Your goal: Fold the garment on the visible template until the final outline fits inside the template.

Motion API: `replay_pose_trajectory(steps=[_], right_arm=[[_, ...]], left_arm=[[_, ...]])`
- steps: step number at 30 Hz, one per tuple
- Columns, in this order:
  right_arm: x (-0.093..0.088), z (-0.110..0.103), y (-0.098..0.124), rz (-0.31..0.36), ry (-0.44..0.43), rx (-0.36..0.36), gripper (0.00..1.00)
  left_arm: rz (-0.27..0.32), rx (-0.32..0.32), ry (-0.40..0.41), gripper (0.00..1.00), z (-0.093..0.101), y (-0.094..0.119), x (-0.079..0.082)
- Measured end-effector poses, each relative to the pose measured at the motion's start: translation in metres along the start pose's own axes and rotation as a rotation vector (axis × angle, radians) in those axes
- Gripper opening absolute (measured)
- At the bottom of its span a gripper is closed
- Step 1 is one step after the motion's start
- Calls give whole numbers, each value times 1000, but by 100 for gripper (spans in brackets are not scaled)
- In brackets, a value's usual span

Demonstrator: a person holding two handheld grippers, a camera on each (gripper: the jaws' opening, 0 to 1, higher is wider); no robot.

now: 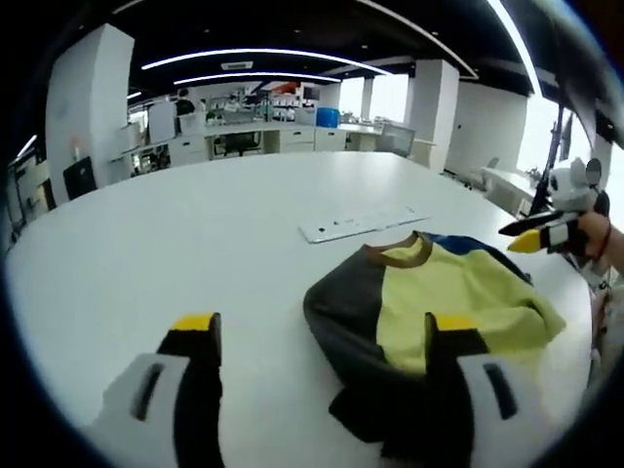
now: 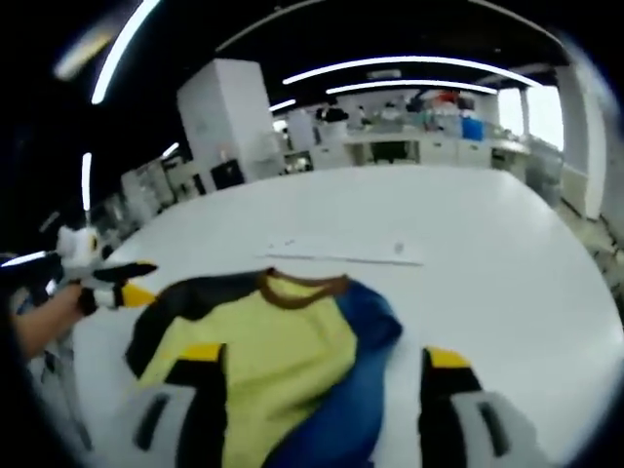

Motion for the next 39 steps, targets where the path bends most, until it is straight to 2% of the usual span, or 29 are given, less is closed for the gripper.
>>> replay_pose_trajectory(steps=[6, 11, 13, 15, 21, 27, 32, 37, 39], right_arm=[[-10, -12, 19, -4, 7, 51, 91], [-18, -14, 30, -6, 7, 78, 99], [-20, -14, 34, -12, 15, 90, 99], [-23, -12, 40, -14, 24, 97, 99], [-29, -13, 55, -10, 7, 126, 98], [-41, -10, 66, -4, 23, 137, 90], [-58, -9, 67, -20, 15, 140, 75], [-73, -6, 64, -21, 34, 127, 65], [-78, -5, 62, -21, 38, 117, 57]], left_arm=[[38, -45, 21, 95, 10, 19, -1], [59, -89, -22, 99, 17, 32, -3], [71, -102, -27, 99, 26, 37, -6], [72, -115, -43, 99, 27, 42, -9], [47, -138, -53, 99, 39, 54, -28], [28, -146, -67, 93, 49, 68, -41], [26, -139, -99, 87, 52, 71, -53], [32, -151, -109, 76, 58, 71, -62], [31, -161, -106, 70, 64, 69, -65]])
Point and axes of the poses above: the point that each gripper's makers call its tool centre point, and the gripper's own axes: y roughly backward along the fingers, z roughly to its right, x roughly out of its top, the point moved 3 cm from there along y, roughly backward along the fingers, and after that the axes turned 8 degrees about -x, right-handed, at the moved point
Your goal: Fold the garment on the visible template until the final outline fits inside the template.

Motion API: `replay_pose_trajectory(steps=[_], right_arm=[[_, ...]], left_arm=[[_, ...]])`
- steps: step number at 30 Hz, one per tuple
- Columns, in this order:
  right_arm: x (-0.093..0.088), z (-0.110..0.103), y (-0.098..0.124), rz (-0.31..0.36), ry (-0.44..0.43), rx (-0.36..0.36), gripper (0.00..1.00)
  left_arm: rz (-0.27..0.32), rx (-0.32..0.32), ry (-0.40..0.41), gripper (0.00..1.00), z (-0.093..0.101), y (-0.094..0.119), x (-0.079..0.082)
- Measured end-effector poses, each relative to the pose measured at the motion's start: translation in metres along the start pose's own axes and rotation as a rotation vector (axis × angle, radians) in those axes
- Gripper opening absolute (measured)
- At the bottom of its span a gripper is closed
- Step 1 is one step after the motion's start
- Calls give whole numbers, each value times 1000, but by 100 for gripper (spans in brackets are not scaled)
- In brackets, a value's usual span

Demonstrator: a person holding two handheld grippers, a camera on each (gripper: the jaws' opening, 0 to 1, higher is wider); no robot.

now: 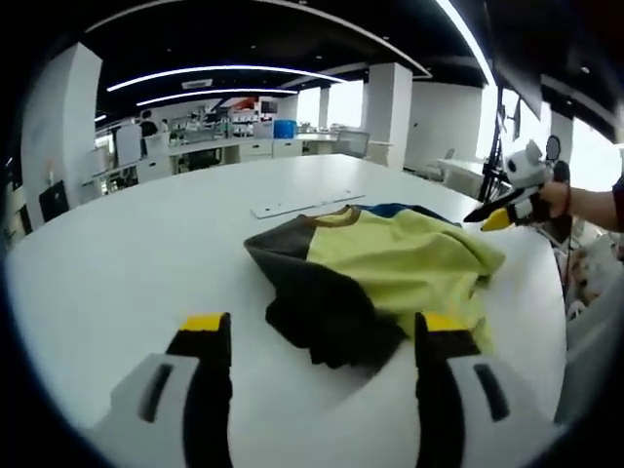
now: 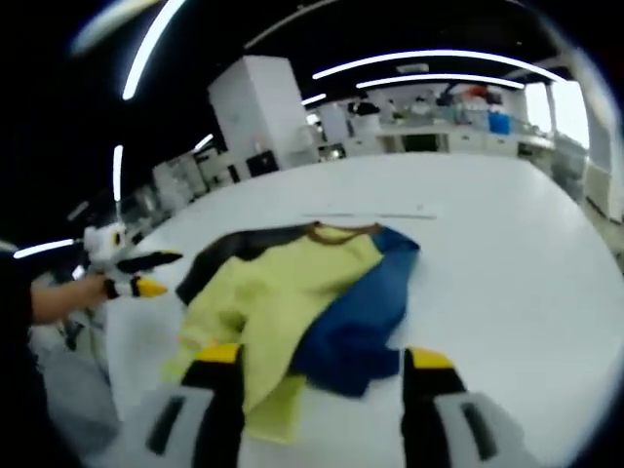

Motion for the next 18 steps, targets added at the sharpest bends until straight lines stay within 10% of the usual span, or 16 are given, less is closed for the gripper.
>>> replay_pose_trajectory(steps=[18], right_arm=[[-32, 12, -21, -20, 60, -100, 15]], left_arm=[[-71, -59, 113, 9, 16, -14, -30]])
Point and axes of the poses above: the point that each gripper's makers call its tool centre point, and the gripper's own axes: y roughly backward along the fingers, z roughly to its right, x roughly out of its top, the point moved 3 cm from there along y, roughly backward along the fingers, and after that the axes turned 8 degrees about -x, right-handed, at the moved point
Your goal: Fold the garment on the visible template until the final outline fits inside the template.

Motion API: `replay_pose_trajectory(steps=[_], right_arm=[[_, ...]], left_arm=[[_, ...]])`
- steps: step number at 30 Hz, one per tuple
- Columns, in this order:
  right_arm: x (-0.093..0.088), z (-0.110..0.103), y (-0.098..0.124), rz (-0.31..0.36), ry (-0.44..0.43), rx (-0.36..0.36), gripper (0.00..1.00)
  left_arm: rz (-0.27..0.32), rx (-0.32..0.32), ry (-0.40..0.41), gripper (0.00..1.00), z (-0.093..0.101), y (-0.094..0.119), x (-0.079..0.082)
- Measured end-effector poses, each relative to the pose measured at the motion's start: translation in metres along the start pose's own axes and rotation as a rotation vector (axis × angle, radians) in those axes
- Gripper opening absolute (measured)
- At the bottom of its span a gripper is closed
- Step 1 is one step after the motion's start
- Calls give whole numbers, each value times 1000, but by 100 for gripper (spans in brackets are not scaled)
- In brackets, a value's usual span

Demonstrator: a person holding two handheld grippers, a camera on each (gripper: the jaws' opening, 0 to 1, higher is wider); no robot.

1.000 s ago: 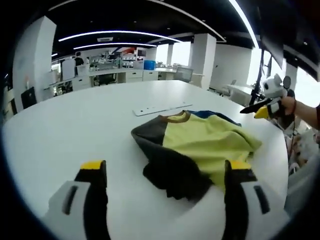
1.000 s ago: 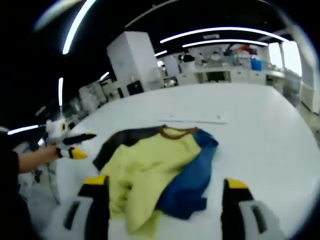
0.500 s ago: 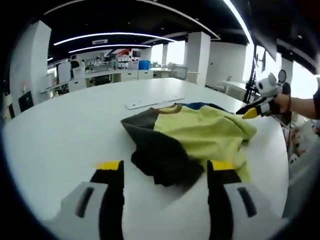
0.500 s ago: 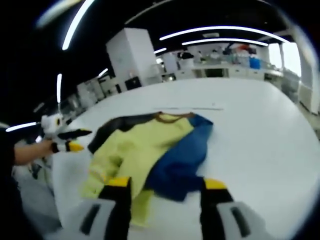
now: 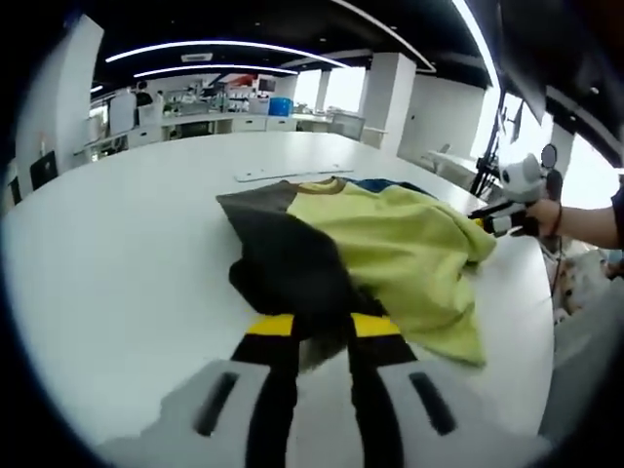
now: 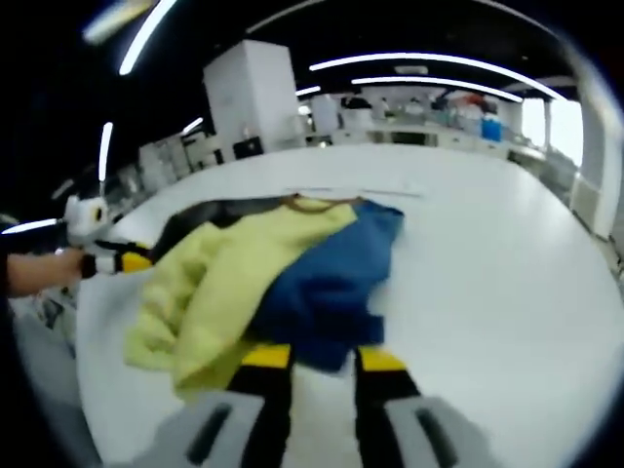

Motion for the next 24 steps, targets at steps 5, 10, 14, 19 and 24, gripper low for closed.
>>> replay_pose_trajectory(steps=[5, 10, 14, 19, 24], right_arm=[[-2, 0, -3, 1, 18, -6, 10], [0, 1, -2, 13, 49, -18, 0], [0, 0, -2, 12, 30, -11, 0], [6, -1, 5, 27, 41, -9, 0], [17, 3, 17, 50, 34, -40, 0]], left_arm=[[10, -7, 8, 7, 0, -3, 0], [19, 0, 3, 1, 4, -5, 4], [39, 4, 46, 0, 0, -6, 5], [67, 15, 58, 0, -3, 0, 11], [92, 17, 67, 0, -5, 9, 20]])
Point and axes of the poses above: the point that each gripper's makers call its tool centre point, and the gripper's own axes: y roughly backward along the fingers, z roughly to its right, x roughly out of its top, the point moved 3 cm from there along y, roughly backward along the fingers, and after that the axes turned 8 degrees about -x, right-handed, at the moved point
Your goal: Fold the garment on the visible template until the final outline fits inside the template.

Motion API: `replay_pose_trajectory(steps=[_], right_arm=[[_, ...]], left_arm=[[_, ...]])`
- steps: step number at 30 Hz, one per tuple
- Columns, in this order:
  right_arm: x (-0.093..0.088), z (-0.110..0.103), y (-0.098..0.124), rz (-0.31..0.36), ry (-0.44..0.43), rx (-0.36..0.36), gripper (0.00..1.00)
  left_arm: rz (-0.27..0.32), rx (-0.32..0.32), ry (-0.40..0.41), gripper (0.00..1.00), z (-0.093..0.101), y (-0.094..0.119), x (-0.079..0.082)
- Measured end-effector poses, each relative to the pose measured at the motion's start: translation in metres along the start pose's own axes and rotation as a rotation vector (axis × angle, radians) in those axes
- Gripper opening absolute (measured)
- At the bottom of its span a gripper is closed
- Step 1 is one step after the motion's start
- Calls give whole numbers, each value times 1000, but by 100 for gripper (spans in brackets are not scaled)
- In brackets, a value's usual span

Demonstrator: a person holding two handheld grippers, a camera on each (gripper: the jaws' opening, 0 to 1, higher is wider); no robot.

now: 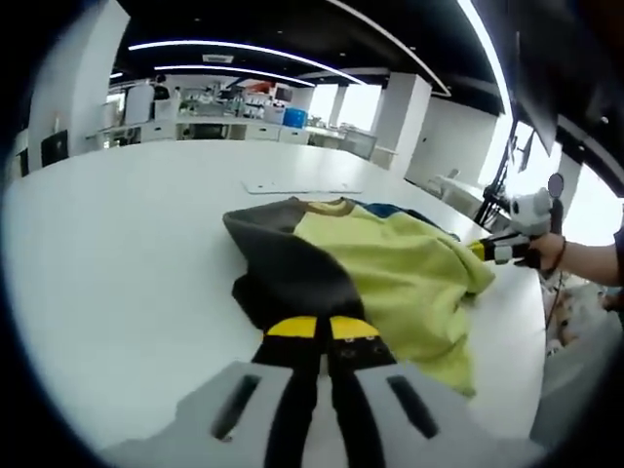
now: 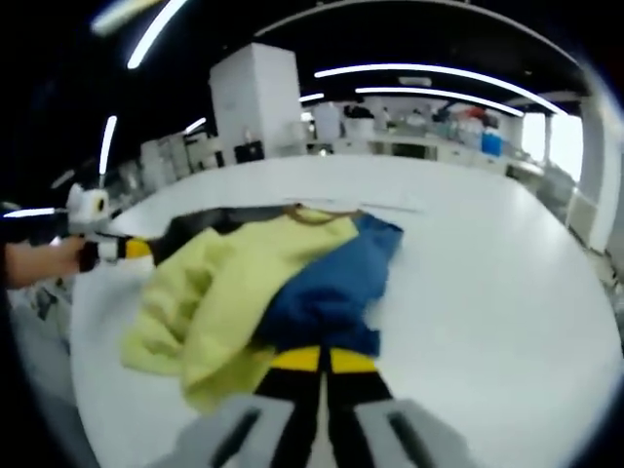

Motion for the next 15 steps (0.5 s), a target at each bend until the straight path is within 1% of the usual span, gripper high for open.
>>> replay_pose_trajectory(steps=[2, 4, 6, 7, 9, 12, 15], right_arm=[[3, 0, 0, 12, -4, -2, 0], [6, 4, 0, 23, -1, -17, 0], [11, 8, 3, 34, 6, -32, 0], [13, 11, 4, 38, 8, -41, 0], [17, 16, 7, 45, 10, -54, 0], [21, 26, 11, 49, 11, -75, 0], [24, 39, 17, 48, 8, -99, 0]], left_arm=[[1, 4, 2, 0, -2, 3, 2], [11, 15, 11, 0, -9, 8, 4], [37, 29, 32, 0, -12, 12, 9], [59, 38, 65, 0, -14, 15, 12], [77, 49, 88, 0, -18, 18, 14], [78, 63, 79, 0, -28, 23, 15], [67, 78, 84, 0, -29, 24, 14]])
Point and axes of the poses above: the point that each gripper's makers call its tool centre point, and the gripper's own axes: y roughly backward along the fingers, z roughly to its right, x roughly out of its top, the point moved 3 cm from there along y, roughly backward along the fingers, and after that the axes turned 8 degrees about -x, right-handed, at the moved point
